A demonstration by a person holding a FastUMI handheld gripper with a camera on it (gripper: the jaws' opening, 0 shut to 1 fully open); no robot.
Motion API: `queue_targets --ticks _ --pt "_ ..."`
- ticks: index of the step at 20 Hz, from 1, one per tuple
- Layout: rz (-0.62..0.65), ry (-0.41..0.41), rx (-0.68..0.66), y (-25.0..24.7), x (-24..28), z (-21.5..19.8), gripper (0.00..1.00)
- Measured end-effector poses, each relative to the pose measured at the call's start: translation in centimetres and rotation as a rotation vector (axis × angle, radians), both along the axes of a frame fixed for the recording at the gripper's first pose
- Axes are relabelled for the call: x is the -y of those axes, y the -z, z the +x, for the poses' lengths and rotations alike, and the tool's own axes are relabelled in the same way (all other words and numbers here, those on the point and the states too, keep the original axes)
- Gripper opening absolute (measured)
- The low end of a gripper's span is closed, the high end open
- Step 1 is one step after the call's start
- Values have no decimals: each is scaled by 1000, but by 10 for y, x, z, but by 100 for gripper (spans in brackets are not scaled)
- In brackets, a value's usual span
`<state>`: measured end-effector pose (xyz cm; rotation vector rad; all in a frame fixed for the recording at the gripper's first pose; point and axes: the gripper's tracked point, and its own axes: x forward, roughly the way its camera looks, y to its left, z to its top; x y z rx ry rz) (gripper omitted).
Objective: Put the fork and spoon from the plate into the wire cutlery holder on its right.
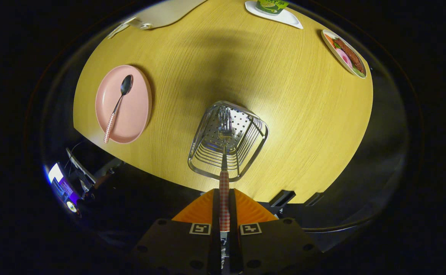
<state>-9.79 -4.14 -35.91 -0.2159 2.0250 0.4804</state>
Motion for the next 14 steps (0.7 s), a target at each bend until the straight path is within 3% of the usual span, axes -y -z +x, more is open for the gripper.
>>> queue_targets --ticks 6,14 --pt "19 32 3 6 -5 7 18" --pt "116 163 138 -18 -2 28 21"
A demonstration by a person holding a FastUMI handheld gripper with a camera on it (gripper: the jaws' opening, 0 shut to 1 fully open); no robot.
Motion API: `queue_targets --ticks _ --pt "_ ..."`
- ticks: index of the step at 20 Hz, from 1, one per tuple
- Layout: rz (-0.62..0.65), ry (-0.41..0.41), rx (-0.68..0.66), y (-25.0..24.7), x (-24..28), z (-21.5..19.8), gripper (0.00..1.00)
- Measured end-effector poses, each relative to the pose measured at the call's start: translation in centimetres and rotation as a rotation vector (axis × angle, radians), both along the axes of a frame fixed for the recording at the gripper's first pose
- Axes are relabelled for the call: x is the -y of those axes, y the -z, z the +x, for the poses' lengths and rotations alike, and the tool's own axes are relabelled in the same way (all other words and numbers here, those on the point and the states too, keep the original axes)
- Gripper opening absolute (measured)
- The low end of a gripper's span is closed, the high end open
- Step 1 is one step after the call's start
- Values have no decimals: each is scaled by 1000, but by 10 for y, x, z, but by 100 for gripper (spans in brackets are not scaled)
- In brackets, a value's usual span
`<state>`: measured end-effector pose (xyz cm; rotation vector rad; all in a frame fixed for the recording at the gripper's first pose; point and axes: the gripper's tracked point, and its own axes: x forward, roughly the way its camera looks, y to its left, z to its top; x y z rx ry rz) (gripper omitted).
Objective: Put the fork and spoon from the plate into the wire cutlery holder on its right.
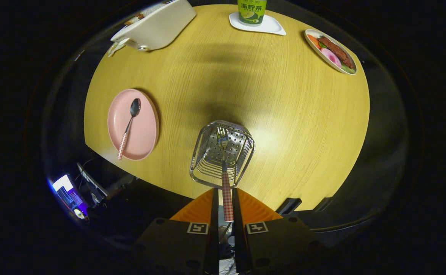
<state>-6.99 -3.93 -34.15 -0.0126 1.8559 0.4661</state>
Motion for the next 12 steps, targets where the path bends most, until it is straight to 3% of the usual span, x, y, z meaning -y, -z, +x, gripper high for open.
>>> queue_targets --ticks 9,12 --pt "219 212 226 -60 -60 4 21" --pt "298 204 234 -75 -100 -11 33"
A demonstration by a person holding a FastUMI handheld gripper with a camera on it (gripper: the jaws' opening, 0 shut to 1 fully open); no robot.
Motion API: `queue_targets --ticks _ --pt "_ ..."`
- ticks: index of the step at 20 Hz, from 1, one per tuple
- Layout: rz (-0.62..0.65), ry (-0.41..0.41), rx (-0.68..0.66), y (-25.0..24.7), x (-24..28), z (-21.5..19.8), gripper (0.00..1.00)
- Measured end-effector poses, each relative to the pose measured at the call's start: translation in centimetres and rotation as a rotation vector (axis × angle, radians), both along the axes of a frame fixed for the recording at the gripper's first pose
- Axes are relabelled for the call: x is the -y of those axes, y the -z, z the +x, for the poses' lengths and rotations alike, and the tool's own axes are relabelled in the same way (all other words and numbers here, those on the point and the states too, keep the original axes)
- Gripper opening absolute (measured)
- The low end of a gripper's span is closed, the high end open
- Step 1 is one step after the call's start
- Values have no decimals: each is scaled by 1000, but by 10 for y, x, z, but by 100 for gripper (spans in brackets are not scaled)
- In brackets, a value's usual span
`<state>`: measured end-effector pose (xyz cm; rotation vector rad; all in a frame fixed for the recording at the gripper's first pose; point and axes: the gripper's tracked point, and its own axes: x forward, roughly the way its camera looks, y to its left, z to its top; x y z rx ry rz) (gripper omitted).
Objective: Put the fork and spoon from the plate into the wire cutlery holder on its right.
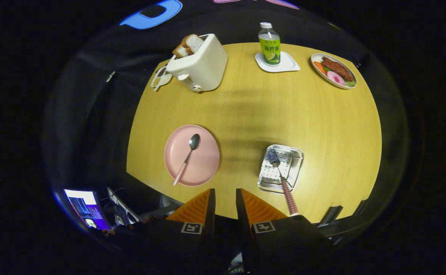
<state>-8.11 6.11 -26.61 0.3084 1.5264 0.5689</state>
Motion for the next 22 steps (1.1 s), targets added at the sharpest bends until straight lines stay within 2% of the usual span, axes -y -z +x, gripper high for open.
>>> queue_targets --ticks 3,5,7,16,22 --pt "52 -32 -17 -3 -46 -19 34" --pt "79 -45 -41 2 -75 -29 43" --pt "109 -48 -75 7 -106 -38 44" --pt "25 79 -237 80 -179 -49 46" --pt "-27 102 -278 110 -197 -60 46"
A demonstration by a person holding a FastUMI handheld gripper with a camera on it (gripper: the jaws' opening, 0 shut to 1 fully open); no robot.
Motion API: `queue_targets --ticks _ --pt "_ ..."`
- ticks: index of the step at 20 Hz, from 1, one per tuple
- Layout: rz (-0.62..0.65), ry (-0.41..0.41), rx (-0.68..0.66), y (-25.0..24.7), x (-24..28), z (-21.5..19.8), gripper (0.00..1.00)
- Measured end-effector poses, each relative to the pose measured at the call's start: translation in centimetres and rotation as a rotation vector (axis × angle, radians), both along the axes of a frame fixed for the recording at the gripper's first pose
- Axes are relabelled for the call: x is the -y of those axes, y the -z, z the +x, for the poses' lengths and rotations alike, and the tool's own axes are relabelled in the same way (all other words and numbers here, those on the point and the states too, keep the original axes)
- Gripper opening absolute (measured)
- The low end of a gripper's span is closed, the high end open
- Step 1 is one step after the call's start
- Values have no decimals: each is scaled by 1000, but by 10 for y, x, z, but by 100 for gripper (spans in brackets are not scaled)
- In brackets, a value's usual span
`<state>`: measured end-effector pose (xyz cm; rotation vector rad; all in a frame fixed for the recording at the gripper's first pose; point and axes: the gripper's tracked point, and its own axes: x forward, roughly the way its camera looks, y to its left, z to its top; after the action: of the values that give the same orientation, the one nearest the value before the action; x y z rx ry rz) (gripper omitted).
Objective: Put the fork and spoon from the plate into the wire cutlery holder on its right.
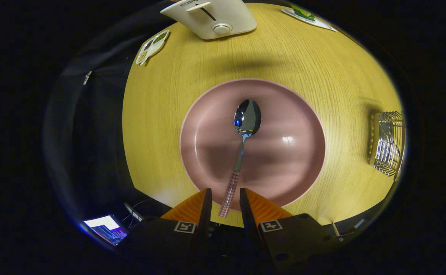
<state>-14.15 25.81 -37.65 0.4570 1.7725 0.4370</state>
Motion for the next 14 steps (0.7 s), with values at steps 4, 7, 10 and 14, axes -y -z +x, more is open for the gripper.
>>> queue_targets --ticks 4,7,10,14 --pt "-36 2 -12 16 -3 -9 46" --pt "-49 8 -11 26 -8 -14 46" --pt "-44 -5 -24 31 -12 -22 46" --pt "2 18 -13 27 -15 -19 14"
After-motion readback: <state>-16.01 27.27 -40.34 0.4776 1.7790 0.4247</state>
